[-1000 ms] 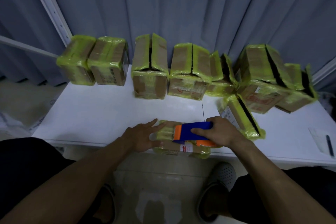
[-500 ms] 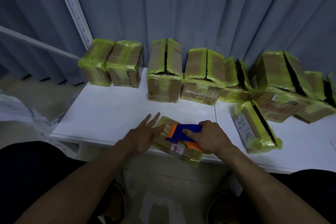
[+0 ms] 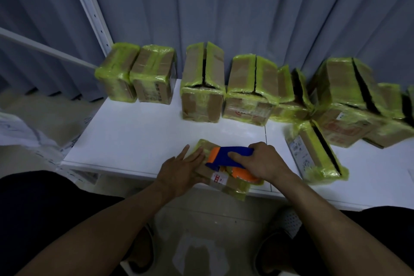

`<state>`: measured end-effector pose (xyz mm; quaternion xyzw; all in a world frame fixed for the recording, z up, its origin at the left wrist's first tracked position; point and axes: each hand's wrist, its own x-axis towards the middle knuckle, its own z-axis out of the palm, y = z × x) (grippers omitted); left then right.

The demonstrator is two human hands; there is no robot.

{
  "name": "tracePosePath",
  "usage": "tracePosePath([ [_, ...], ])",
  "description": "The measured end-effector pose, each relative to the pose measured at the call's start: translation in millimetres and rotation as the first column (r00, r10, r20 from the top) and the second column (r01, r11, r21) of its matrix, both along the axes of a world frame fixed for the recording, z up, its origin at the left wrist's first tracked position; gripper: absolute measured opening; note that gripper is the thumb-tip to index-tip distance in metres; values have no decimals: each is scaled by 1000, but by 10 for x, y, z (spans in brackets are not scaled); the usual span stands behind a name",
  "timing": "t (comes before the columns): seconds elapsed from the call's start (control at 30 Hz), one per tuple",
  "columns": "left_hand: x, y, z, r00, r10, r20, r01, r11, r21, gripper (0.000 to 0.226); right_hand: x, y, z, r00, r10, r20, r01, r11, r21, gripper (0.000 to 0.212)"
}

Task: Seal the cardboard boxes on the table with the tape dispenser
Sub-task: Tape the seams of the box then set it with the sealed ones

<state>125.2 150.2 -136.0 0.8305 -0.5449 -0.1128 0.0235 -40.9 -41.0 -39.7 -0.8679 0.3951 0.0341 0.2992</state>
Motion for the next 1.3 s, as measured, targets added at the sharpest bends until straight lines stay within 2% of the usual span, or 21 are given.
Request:
tracePosePath([
  [0.17, -21, -10, -4, 1000, 4, 10, -4, 1000, 18, 83, -73, -77, 147, 999, 31, -17, -33, 995, -90, 60],
  [0.33, -52, -14, 24, 1000, -7, 13, 7, 1000, 12, 81, -171, -134, 134, 998, 29, -49, -33, 996, -85, 58],
  [0.6, -80, 28, 11, 994, 16, 104, -16, 1000, 5, 80, -101, -81, 51, 997, 37, -73, -39, 999, -28, 51],
  [0.8, 99, 162, 167, 986, 86, 140, -91, 996, 27, 83, 90, 158, -14, 997, 70, -17, -71, 997, -15, 47],
  [0.9, 108, 153, 197, 986, 127, 109, -130, 991, 22, 92, 164, 215, -13, 998, 61, 0, -61, 998, -7, 47],
  [1.03, 20, 108, 75, 1000, -9, -25, 7, 997, -80, 98, 168, 200, 11, 999, 42, -3, -42, 999, 15, 44],
  [1.17, -89, 52, 19, 999, -24, 43, 25, 1000, -8, 107, 156, 209, -4, 999, 49, -2, -49, 999, 18, 45],
  [1.3, -70, 48, 32, 999, -15, 35, 15, 1000, 6, 105, 126, 196, 12, 998, 54, 18, -54, 998, 26, 45],
])
